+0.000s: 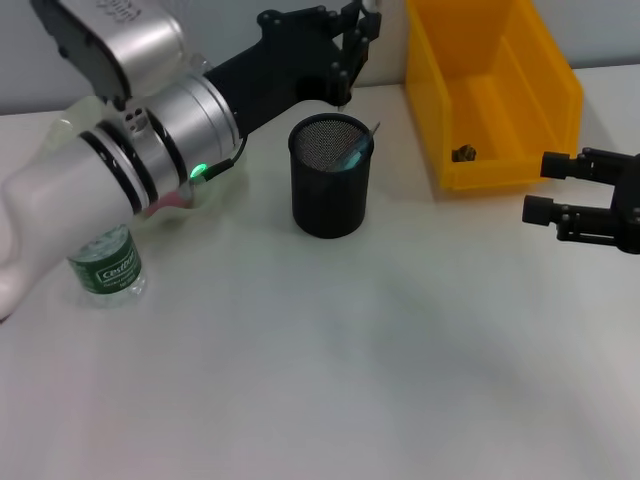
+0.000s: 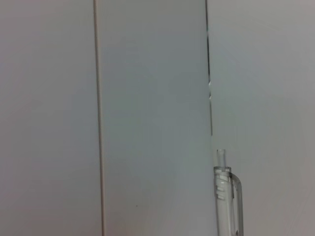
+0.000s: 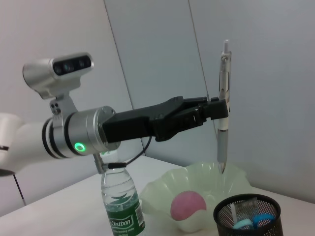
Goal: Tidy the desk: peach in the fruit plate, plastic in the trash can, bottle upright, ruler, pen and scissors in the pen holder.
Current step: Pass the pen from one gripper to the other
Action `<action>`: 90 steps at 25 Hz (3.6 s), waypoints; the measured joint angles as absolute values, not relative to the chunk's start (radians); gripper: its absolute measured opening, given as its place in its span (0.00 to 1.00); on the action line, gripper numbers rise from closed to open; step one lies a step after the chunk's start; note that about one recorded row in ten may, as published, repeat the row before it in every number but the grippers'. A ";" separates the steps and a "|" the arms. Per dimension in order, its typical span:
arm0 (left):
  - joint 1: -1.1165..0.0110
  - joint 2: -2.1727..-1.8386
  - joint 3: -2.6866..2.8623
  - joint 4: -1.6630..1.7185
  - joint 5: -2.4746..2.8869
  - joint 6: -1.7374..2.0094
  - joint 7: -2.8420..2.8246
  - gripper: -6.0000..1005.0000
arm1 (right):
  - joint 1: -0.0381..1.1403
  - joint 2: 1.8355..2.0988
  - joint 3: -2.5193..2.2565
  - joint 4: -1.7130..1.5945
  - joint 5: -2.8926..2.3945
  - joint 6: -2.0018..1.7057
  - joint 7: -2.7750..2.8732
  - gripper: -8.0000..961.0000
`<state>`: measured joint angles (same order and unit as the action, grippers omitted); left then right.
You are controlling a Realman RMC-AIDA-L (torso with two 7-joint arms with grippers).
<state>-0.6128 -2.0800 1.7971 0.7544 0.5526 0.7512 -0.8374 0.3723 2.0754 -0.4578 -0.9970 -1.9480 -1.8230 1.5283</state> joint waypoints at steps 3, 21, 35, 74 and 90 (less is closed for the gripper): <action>-0.657 -2.080 1.801 0.635 0.474 0.834 -0.731 0.18 | 0.379 2.075 -0.460 -0.993 -1.948 -1.823 1.529 0.79; -0.713 -2.080 1.826 0.428 0.350 0.879 -0.565 0.19 | 0.433 2.075 -0.468 -0.943 -1.948 -1.818 1.524 0.79; -0.656 -2.076 1.845 0.445 0.311 1.048 -0.603 0.20 | 0.445 2.059 -0.458 -0.944 -1.809 -1.813 1.556 0.79; -0.589 -2.080 1.930 0.445 0.315 1.091 -0.668 0.22 | 0.574 2.082 -0.818 -0.756 -1.556 -1.482 1.385 0.76; -0.589 -2.080 1.930 0.441 0.316 1.094 -0.669 0.23 | 0.593 2.081 -0.873 -0.733 -1.555 -1.432 1.386 0.60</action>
